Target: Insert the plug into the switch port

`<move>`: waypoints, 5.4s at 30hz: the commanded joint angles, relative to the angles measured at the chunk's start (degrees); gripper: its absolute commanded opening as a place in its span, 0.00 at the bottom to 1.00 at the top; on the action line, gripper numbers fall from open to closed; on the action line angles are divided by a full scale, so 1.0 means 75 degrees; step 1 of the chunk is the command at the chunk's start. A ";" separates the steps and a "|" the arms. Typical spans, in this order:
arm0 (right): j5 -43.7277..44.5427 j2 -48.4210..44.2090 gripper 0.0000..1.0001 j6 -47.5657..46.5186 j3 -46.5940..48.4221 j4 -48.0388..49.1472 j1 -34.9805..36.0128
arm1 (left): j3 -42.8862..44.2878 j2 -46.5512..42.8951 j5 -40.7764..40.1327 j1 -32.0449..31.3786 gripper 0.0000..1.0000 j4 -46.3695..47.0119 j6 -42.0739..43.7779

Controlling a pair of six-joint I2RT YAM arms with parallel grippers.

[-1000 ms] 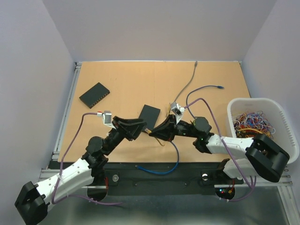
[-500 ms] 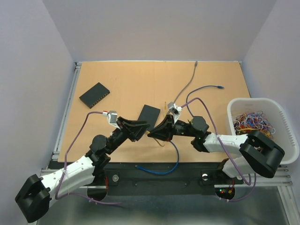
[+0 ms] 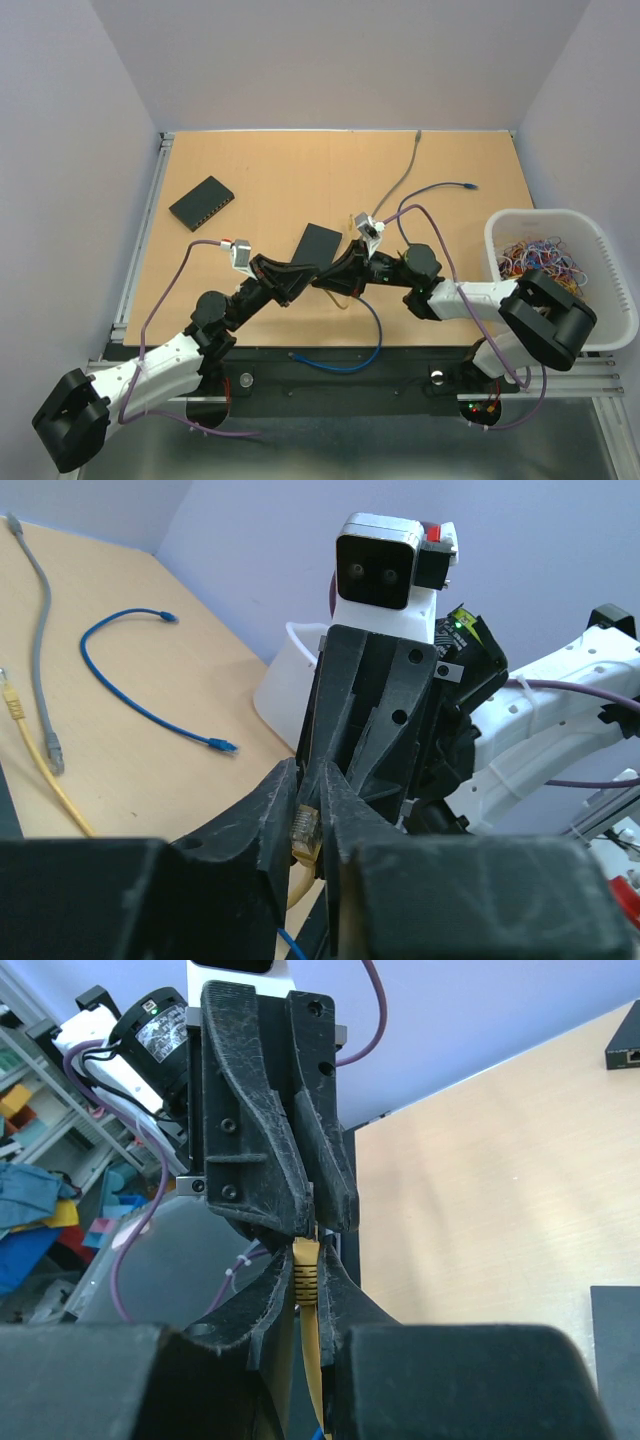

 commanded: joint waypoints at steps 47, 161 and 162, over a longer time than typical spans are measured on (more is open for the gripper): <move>0.3567 -0.0747 0.42 -0.3378 0.1536 -0.5695 0.1004 | 0.2375 0.1532 -0.2313 -0.0005 0.00 -0.4978 -0.1564; 0.5713 0.1469 0.00 -0.4409 0.3024 -0.8015 0.1133 | 0.2457 0.7567 0.1004 0.2492 0.52 0.0131 0.0393; 0.5677 0.1503 0.00 -0.4432 0.3082 -0.7992 0.1133 | 0.2434 0.7579 0.1039 0.2457 0.52 0.0143 0.0393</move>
